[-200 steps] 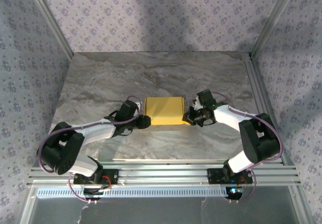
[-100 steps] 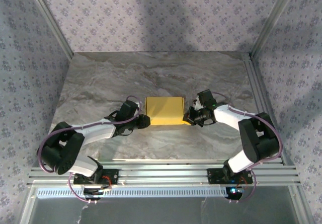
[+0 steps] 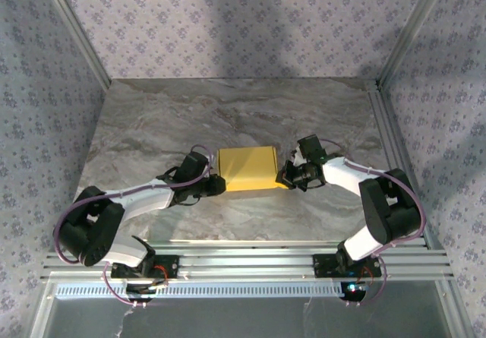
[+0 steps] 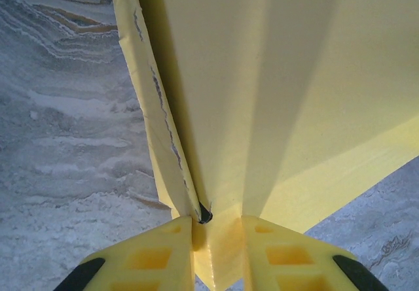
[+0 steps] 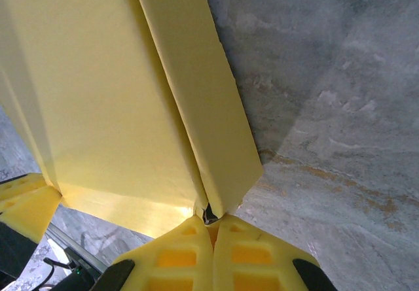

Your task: Fold the paper box

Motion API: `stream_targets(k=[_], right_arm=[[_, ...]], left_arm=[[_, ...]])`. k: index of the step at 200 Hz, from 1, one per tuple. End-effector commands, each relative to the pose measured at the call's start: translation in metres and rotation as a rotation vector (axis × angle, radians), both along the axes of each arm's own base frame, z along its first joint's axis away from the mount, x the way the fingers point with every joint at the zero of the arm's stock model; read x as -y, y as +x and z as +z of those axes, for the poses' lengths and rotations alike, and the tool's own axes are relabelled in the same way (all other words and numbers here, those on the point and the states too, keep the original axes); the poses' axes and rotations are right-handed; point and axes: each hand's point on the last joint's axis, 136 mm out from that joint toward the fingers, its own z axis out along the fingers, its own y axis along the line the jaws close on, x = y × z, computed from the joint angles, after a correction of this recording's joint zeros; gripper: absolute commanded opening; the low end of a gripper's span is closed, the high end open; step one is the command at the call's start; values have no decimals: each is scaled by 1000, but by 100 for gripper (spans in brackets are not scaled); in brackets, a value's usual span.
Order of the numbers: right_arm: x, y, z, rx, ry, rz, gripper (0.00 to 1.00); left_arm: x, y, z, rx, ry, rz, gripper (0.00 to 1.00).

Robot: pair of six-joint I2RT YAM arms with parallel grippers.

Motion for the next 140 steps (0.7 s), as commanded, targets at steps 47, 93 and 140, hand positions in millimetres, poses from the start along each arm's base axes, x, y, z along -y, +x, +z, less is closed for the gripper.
stream_targets(k=[47, 93, 140], right_arm=[[0, 8, 3, 42, -76, 63, 0], [1, 10, -9, 38, -128, 94, 0], [0, 13, -13, 30, -151, 97, 0]], left_arm=[[10, 3, 11, 32, 17, -61, 16], [8, 9, -1, 36, 62, -56, 15], [10, 14, -7, 30, 67, -44, 10]])
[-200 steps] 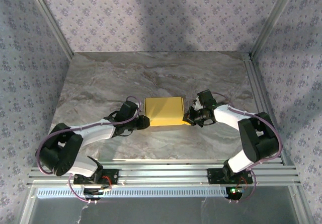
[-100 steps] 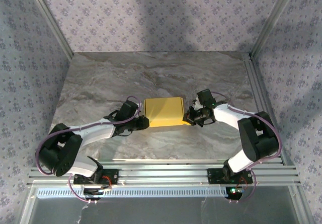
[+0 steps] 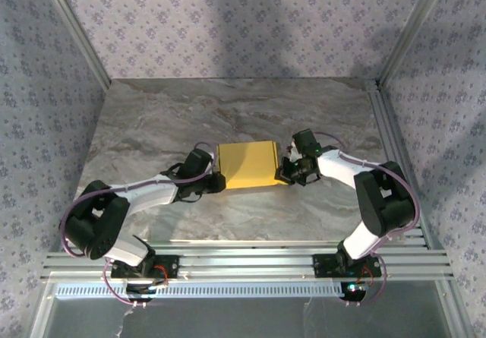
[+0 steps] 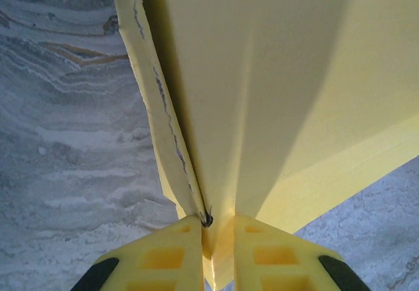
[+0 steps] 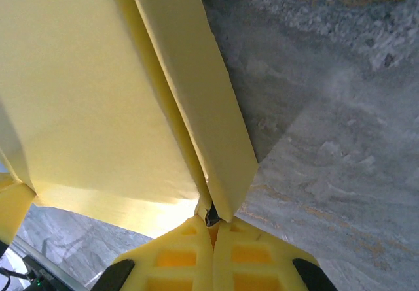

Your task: Fold the paper box

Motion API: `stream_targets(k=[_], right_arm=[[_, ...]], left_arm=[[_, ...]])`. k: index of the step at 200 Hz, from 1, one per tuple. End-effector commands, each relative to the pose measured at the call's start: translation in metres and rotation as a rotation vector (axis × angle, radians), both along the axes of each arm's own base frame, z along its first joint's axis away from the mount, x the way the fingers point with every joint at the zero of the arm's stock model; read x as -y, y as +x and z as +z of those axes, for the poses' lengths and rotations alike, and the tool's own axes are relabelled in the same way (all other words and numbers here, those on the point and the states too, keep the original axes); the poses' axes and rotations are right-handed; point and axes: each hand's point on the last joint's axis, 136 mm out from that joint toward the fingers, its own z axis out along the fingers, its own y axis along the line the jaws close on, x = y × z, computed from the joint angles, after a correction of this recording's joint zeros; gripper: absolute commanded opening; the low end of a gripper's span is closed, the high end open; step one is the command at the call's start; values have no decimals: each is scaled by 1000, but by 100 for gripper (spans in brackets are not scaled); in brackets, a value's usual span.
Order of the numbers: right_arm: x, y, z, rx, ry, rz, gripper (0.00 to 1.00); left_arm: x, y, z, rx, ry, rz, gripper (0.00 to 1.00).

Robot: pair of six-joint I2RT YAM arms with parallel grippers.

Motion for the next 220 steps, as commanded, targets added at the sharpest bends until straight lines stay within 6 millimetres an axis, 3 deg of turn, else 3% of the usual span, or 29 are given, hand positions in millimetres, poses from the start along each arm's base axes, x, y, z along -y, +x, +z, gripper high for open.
stream_targets(k=[1, 82, 175, 220], right_arm=[[0, -2, -9, -12, -50, 21, 0], [15, 6, -11, 59, -243, 113, 0], [15, 18, 8, 147, -361, 151, 14], [13, 22, 5, 160, -366, 171, 16]], left_arm=[[8, 1, -3, 0, 5, -30, 10], [3, 6, -1, 0, 60, -27, 15], [-5, 14, 4, 5, 90, -21, 17], [-6, 17, 9, 6, 95, -20, 31]])
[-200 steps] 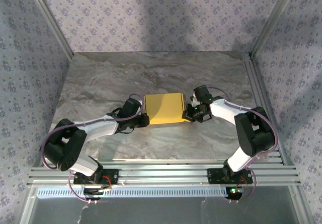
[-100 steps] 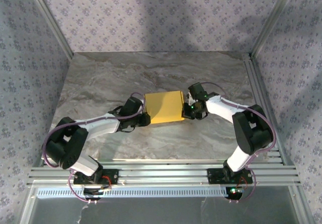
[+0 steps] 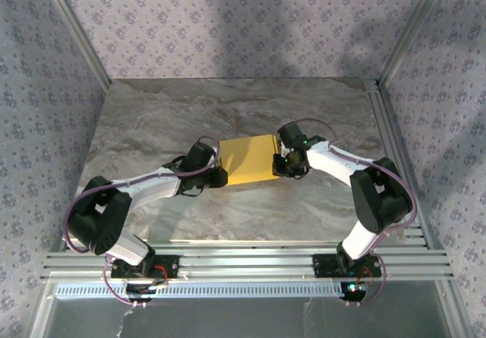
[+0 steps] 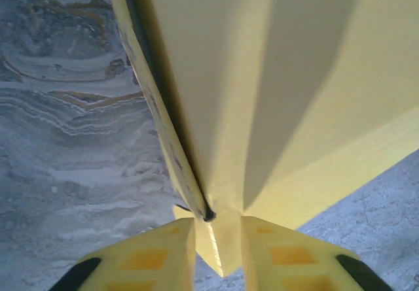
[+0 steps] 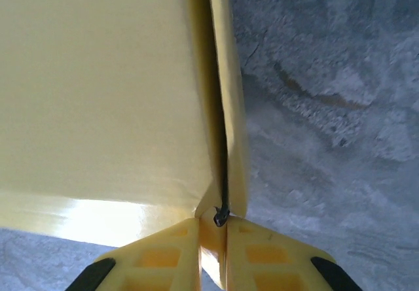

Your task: Fold the paper box

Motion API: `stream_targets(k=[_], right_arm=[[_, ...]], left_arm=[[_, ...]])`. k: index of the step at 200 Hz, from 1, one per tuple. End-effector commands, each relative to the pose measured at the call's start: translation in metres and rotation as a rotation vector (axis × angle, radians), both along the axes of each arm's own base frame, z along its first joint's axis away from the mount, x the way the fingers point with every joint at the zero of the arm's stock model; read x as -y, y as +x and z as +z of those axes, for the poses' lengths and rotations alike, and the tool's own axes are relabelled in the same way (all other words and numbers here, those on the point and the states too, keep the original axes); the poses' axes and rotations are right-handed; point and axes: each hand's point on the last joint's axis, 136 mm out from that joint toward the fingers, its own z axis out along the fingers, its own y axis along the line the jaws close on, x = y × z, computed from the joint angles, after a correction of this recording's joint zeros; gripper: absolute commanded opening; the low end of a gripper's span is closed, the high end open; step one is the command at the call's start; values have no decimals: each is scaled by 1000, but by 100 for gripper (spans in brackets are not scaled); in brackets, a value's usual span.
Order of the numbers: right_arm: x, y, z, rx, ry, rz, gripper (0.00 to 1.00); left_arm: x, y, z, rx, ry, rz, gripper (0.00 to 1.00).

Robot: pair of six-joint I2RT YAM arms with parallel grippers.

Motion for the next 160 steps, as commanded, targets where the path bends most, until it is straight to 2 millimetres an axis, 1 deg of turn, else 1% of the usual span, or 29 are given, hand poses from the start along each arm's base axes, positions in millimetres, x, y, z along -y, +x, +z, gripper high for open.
stream_targets(k=[1, 23, 37, 56, 71, 85, 109, 132, 145, 160], right_arm=[[7, 1, -5, -1, -55, 21, 16], [7, 4, -5, -4, -53, 30, 17], [5, 6, -5, -10, -42, 41, 17], [3, 8, -5, -12, -41, 49, 17], [4, 8, -5, -16, -43, 50, 17], [4, 9, -5, -17, -48, 49, 17], [6, 10, -2, -6, -56, 47, 18], [8, 11, 2, 2, -65, 50, 18], [8, 12, 3, 5, -69, 58, 22], [7, 13, 6, 11, -68, 66, 23]], left_arm=[[-6, 2, 0, -9, 36, 2, 32], [-5, 1, 10, -4, 24, 5, 39], [-10, 1, 18, 6, 37, 20, 46], [-17, 8, 32, 47, 47, 44, 52], [-18, 14, 36, 43, 38, 50, 53], [-14, 19, 31, 15, 45, 37, 53], [-4, 27, 15, -23, 53, 19, 53], [-9, 31, 4, -43, 114, 39, 50], [-10, 32, -1, -46, 126, 41, 50], [-10, 33, -6, -59, 140, 35, 49]])
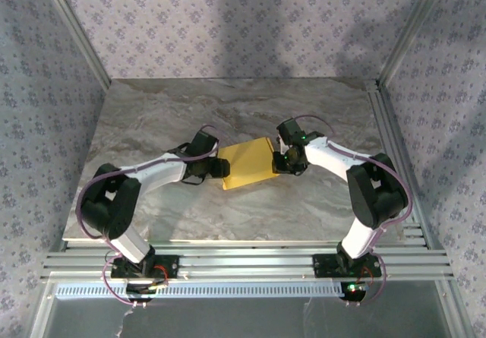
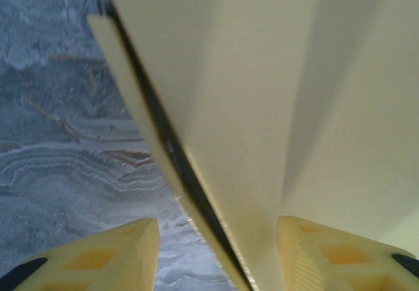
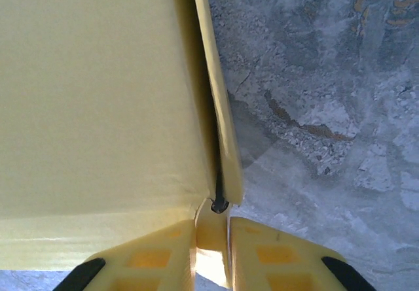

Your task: Fold the paper box

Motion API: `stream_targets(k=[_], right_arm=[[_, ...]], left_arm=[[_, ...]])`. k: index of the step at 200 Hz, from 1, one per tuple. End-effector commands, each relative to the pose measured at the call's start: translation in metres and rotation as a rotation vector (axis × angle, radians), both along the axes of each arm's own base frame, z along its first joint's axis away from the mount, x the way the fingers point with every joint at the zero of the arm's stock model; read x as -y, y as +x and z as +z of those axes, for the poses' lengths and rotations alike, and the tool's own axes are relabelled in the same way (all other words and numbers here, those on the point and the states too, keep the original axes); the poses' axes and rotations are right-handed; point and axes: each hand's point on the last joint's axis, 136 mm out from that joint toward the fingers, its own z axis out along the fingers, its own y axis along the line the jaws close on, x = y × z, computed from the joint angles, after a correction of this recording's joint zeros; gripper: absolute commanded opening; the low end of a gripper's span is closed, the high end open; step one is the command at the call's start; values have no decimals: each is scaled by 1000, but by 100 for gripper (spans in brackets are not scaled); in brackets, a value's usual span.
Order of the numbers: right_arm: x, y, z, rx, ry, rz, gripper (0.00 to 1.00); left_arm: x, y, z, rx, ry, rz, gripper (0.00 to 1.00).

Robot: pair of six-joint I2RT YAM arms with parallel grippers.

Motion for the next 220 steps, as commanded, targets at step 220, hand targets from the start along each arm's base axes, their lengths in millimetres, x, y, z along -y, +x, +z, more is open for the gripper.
stream_targets(k=[220], right_arm=[[-81, -62, 47, 91, 404, -160, 38]], left_arm=[[2, 1, -26, -82, 51, 28, 20]])
